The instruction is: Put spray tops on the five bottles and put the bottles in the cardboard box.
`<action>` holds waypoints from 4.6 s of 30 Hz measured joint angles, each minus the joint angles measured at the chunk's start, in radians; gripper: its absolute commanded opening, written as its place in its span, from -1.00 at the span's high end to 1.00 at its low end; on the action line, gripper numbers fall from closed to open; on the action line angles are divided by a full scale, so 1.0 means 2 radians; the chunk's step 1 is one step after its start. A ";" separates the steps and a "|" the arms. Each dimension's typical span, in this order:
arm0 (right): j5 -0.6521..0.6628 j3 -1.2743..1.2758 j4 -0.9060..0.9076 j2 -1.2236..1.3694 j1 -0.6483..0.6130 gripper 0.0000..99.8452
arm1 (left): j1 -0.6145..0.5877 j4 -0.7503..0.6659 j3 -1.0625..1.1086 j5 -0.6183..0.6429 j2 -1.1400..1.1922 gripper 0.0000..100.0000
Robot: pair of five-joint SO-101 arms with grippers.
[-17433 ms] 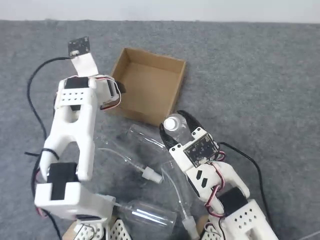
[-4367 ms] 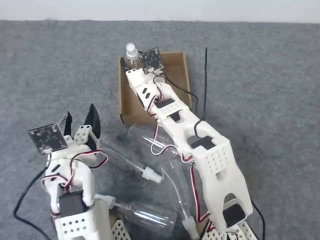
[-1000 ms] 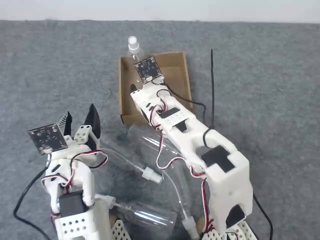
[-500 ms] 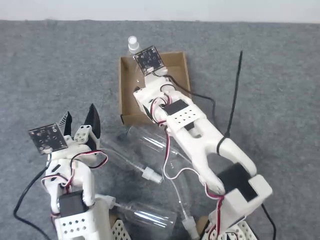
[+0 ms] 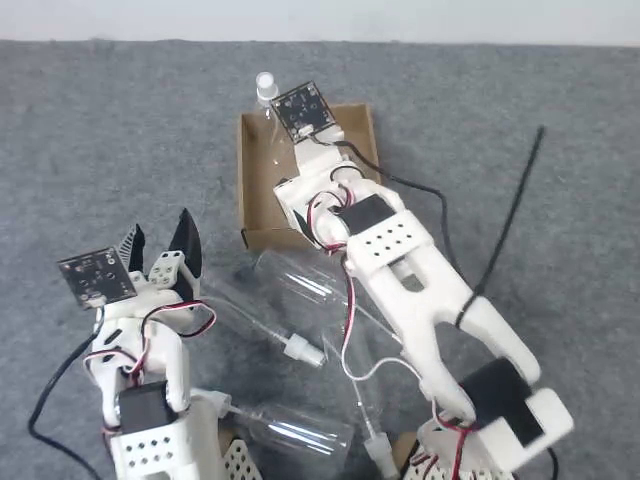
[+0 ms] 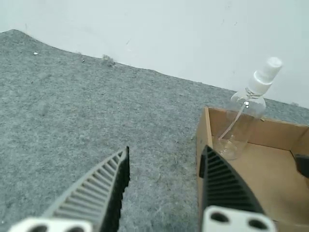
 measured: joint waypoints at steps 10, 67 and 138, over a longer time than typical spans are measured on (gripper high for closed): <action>0.025 0.000 0.069 -0.091 0.000 0.50 | 0.000 0.000 0.000 0.000 0.000 0.55; -0.013 0.308 0.191 -0.193 -0.129 0.50 | -0.002 0.000 0.000 -0.014 0.000 0.56; -0.061 0.244 0.200 -0.196 0.311 0.82 | -0.002 0.000 0.000 -0.015 0.000 0.56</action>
